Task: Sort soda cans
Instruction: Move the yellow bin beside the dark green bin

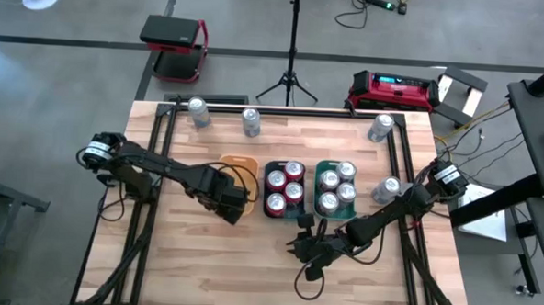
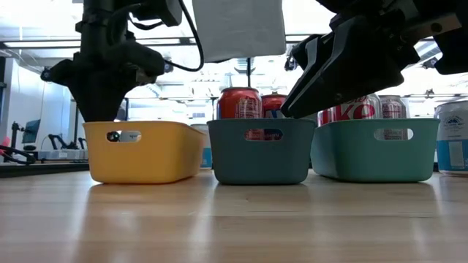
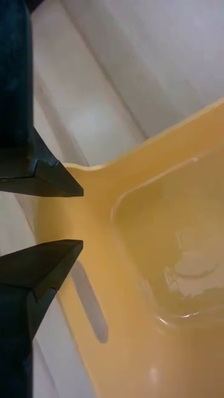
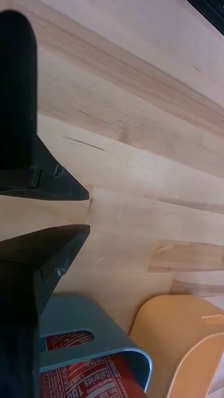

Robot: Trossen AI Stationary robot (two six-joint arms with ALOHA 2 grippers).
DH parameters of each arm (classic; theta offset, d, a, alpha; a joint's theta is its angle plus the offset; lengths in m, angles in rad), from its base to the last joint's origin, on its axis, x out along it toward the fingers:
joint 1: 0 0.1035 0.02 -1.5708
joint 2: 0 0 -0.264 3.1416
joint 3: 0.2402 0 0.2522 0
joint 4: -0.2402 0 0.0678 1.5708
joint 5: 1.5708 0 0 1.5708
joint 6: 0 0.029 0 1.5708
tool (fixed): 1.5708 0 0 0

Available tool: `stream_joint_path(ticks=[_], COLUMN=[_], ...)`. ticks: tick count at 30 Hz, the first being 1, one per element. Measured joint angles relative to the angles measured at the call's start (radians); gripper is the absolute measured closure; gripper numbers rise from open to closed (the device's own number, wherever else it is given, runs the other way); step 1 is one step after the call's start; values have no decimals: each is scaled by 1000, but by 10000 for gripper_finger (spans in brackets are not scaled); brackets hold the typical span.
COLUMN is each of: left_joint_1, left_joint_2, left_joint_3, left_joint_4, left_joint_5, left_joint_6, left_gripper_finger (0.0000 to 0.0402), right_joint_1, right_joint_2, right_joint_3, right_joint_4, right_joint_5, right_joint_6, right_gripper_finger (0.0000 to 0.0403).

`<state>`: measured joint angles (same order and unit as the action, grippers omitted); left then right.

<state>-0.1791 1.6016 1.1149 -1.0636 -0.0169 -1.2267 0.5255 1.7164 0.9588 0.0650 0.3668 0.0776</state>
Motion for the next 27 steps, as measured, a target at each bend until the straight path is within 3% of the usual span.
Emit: stream_joint_path(ticks=[7,14,21,27], left_joint_1=[-4,-1,-1,-75], left_joint_2=[0,-3,-88,-216], left_joint_3=[0,-1,97,161], left_joint_4=[7,20,-50,58], left_joint_5=[35,0,-246,-432], left_joint_6=[-28,-19,97,289], left_gripper_finger=[295,295,295,295], right_joint_1=[0,0,5,45], right_joint_2=[0,0,0,-33], right_joint_3=[0,0,0,0], right_joint_4=[0,0,15,15], right_joint_5=[0,0,19,171], right_joint_6=[0,0,-23,-45], right_gripper_finger=[320,308,315,325])
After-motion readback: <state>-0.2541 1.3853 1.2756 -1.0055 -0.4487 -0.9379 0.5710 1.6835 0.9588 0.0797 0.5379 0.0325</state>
